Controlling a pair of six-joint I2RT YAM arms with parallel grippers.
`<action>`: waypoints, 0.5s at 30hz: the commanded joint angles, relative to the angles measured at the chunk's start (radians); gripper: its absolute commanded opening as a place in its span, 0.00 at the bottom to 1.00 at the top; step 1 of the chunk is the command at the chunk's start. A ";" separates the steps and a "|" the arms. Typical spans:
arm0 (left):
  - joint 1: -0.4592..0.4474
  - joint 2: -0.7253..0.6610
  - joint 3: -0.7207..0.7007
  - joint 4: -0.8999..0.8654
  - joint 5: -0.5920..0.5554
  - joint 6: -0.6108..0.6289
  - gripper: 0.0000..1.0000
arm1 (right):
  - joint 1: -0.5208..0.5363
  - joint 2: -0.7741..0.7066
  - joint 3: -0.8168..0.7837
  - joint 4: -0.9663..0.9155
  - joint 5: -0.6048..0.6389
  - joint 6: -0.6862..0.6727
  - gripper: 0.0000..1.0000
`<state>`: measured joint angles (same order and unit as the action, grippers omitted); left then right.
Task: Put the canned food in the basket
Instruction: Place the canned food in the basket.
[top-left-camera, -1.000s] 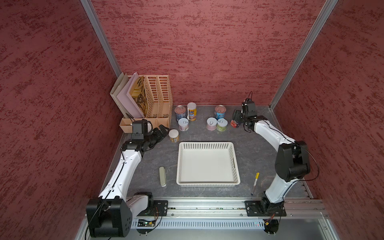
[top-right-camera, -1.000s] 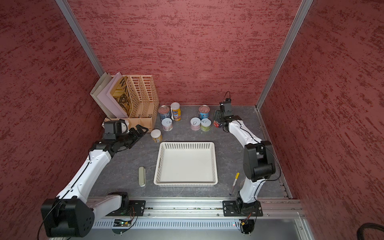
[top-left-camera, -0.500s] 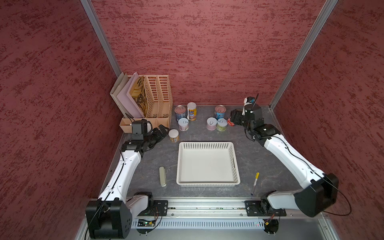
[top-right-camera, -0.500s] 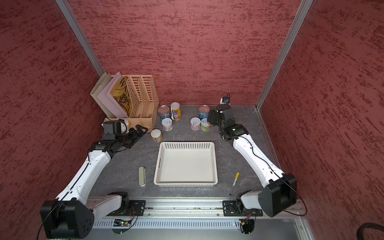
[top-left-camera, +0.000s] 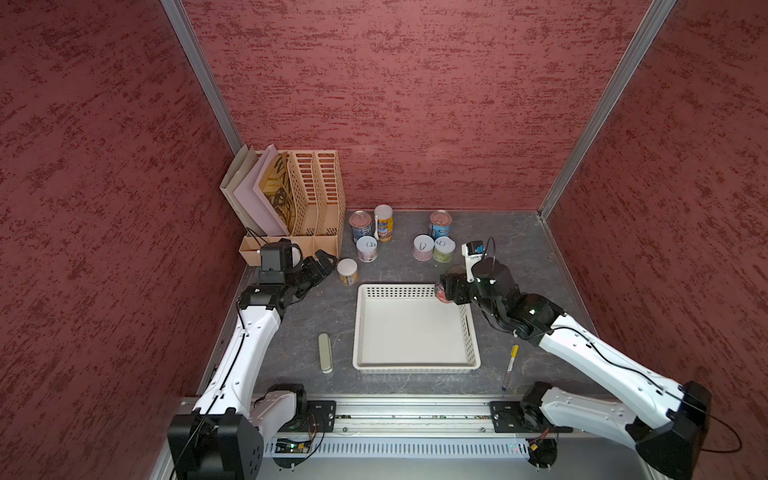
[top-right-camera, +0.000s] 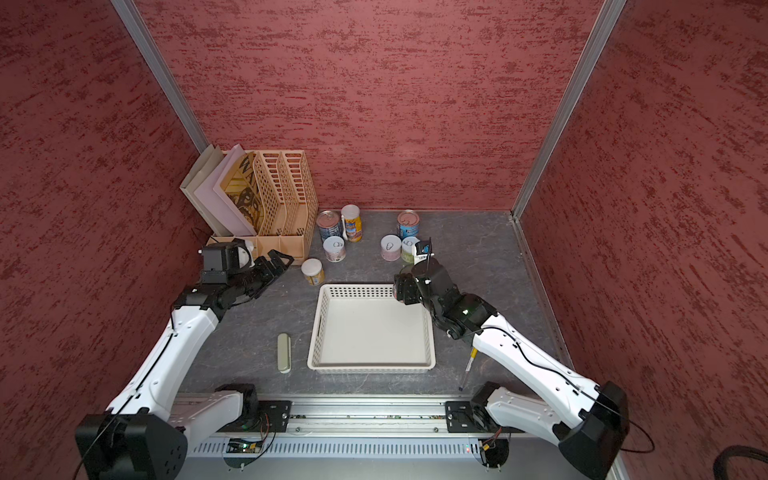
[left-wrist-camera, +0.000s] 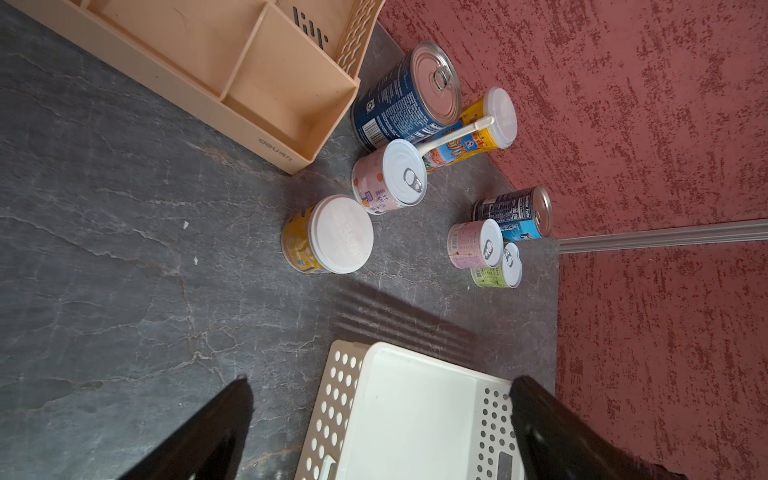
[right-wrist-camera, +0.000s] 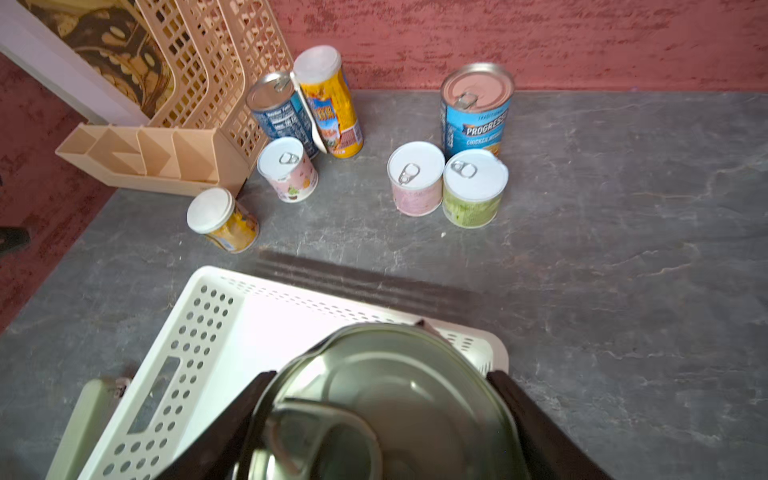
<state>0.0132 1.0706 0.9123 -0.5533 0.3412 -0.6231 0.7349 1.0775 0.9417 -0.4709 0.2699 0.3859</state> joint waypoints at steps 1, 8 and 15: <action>0.007 -0.007 0.013 0.002 -0.002 0.010 1.00 | 0.006 -0.058 -0.019 0.111 0.012 0.025 0.24; 0.006 -0.013 0.013 0.000 -0.002 0.008 1.00 | 0.006 -0.071 -0.118 0.134 0.041 0.040 0.25; 0.006 -0.012 0.013 0.001 0.004 0.007 1.00 | 0.006 0.001 -0.134 0.175 0.061 0.030 0.26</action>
<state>0.0132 1.0706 0.9123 -0.5541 0.3393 -0.6231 0.7380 1.0771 0.7849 -0.4461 0.2840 0.4118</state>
